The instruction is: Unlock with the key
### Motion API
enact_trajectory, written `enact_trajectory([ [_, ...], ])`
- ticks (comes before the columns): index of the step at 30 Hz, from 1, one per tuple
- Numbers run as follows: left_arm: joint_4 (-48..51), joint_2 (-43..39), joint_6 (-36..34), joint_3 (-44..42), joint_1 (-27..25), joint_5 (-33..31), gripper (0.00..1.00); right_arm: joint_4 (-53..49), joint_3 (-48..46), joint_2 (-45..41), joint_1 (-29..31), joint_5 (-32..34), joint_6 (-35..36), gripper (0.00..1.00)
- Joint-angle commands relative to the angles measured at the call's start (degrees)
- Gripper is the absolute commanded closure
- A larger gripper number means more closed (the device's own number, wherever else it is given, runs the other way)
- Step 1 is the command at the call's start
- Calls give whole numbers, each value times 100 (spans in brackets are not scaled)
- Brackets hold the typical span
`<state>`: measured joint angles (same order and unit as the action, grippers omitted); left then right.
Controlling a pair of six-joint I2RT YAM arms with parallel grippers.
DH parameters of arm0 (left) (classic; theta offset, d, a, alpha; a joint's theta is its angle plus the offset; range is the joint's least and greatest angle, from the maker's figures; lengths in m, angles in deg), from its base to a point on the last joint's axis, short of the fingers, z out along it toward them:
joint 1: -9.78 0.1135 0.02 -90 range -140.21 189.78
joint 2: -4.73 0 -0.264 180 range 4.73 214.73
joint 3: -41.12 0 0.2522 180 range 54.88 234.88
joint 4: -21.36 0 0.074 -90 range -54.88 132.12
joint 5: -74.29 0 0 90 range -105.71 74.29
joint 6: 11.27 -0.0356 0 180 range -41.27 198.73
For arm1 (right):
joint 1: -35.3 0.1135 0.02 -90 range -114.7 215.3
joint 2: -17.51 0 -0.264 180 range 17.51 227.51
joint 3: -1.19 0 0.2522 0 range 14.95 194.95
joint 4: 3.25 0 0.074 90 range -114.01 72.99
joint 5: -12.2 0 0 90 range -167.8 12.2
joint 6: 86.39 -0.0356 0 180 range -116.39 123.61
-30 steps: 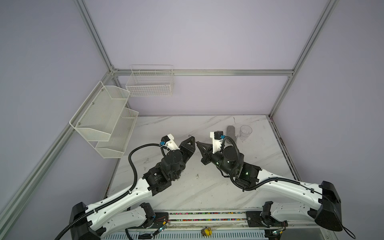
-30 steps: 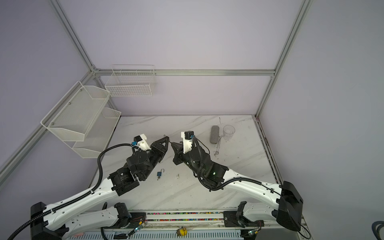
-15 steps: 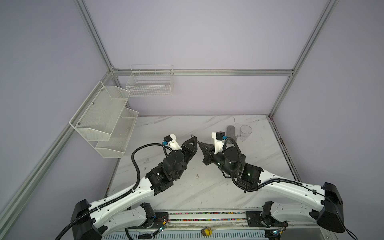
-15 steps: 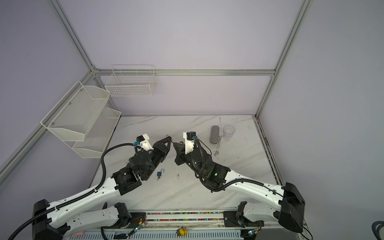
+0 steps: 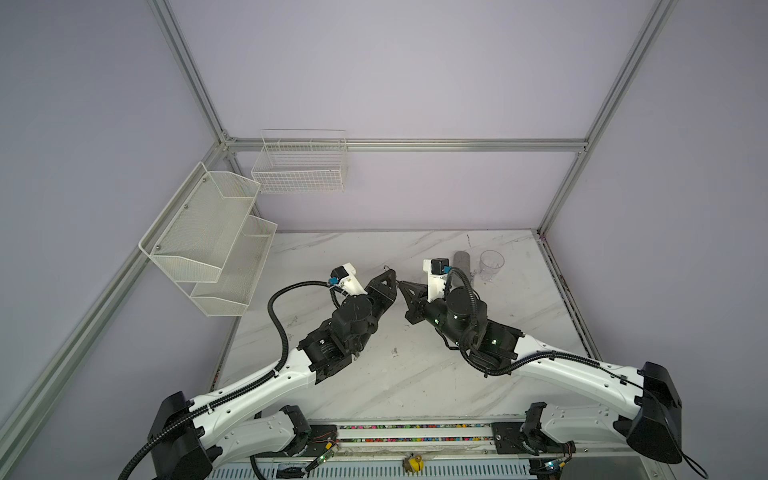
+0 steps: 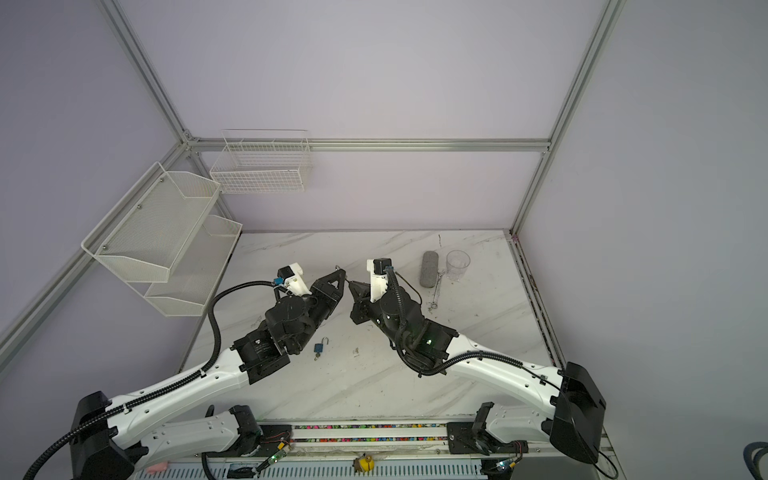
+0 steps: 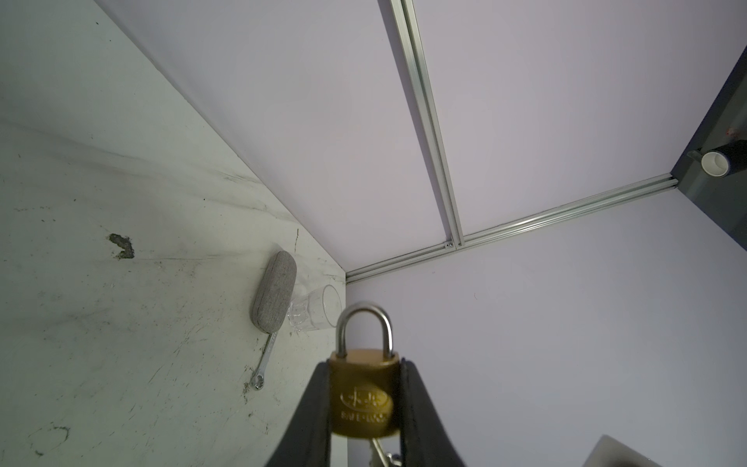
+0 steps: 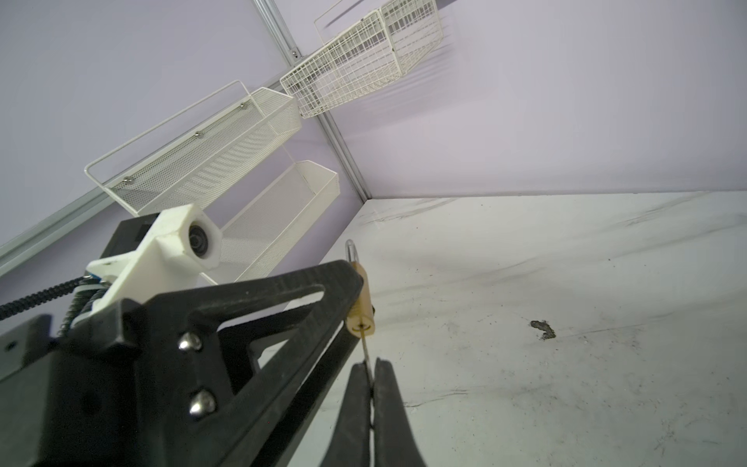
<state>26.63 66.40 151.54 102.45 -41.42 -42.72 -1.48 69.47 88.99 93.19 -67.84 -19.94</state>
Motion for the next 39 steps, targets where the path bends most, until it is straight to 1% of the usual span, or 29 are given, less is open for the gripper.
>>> enact_trajectory([
  [1,387,33,-31,499,-269,1632,100,982,215,-30,-134,-1397,-31,100],
  [3,763,37,13,611,-269,1650,100,1206,135,-62,-143,-1607,45,100],
  [4,764,43,13,612,-268,1714,100,1292,120,-49,-140,-1667,105,100],
  [7,885,155,74,769,-271,2016,100,1208,209,87,-141,-1405,293,100],
  [10,577,316,269,755,-270,2476,100,1639,119,88,-141,-1207,164,100],
  [12,454,382,370,783,-307,2578,100,1834,154,160,-137,-1217,93,100],
  [14,318,445,432,826,-320,2730,100,1890,198,253,-133,-1250,210,100],
  [16,309,427,495,834,-325,2745,100,1912,190,305,-132,-1277,321,100],
  [19,167,301,546,764,-324,2778,100,1849,160,372,-129,-1121,318,100],
  [25,-20,258,664,668,-329,2961,100,2036,75,531,-134,-1186,511,100],
  [28,163,115,662,503,-263,2626,100,1979,-44,366,-132,-1050,488,100],
  [30,106,13,539,433,-206,2496,100,1646,-63,223,-137,-887,512,100],
  [31,256,-40,489,453,-174,2394,100,1544,-78,171,-135,-898,485,100],
  [34,470,-204,335,461,-110,1845,100,1438,-298,-57,-132,-892,356,100],
  [38,220,-371,435,238,-6,1222,100,1178,-561,-413,-120,-293,16,100],
  [39,90,-407,440,165,27,1122,100,1191,-619,-503,-117,-251,0,100],
])
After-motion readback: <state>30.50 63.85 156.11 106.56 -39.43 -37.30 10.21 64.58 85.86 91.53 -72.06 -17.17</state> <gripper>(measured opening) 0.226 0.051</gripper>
